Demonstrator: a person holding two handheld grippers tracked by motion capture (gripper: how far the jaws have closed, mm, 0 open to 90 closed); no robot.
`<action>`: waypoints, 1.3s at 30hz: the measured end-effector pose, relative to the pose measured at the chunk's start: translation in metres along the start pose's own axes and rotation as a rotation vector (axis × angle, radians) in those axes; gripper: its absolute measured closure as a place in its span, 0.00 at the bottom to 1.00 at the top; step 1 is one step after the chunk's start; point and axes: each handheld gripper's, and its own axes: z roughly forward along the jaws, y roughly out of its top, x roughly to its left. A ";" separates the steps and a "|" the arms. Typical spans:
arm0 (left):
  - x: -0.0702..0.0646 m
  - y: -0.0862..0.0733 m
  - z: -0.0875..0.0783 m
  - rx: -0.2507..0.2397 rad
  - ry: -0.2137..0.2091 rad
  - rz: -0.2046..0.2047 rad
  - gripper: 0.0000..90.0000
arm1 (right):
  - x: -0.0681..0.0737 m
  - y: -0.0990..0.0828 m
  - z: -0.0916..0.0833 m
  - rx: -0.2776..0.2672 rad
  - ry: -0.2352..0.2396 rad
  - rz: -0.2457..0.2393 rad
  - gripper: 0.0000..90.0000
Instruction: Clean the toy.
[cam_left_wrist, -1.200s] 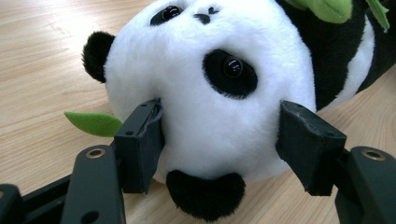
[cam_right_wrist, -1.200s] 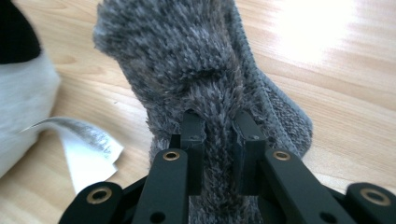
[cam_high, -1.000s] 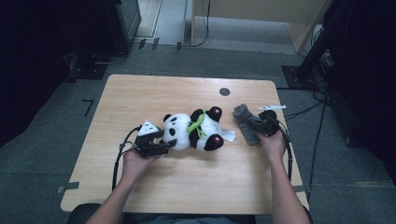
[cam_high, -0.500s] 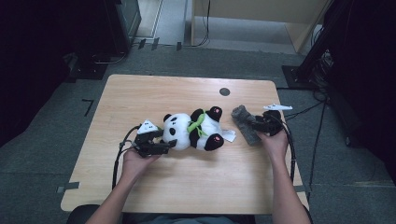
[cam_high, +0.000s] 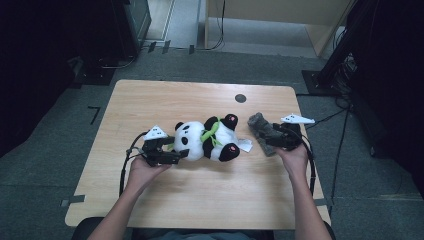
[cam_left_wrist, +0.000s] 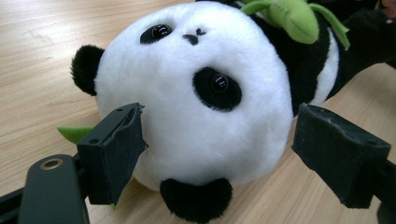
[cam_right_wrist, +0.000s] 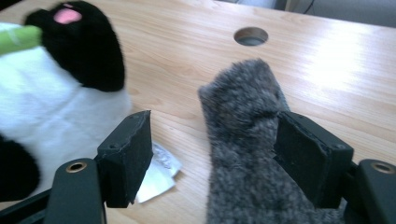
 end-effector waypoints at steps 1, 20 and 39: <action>0.000 0.001 0.000 0.000 -0.005 0.007 0.18 | 0.003 0.000 -0.002 -0.012 0.003 -0.002 0.33; 0.007 0.001 -0.001 0.004 -0.047 0.008 0.18 | 0.062 -0.011 -0.030 -0.062 0.063 -0.015 0.26; 0.017 -0.002 0.005 0.014 -0.090 -0.003 0.16 | 0.099 -0.020 -0.004 -0.016 0.251 -0.093 0.16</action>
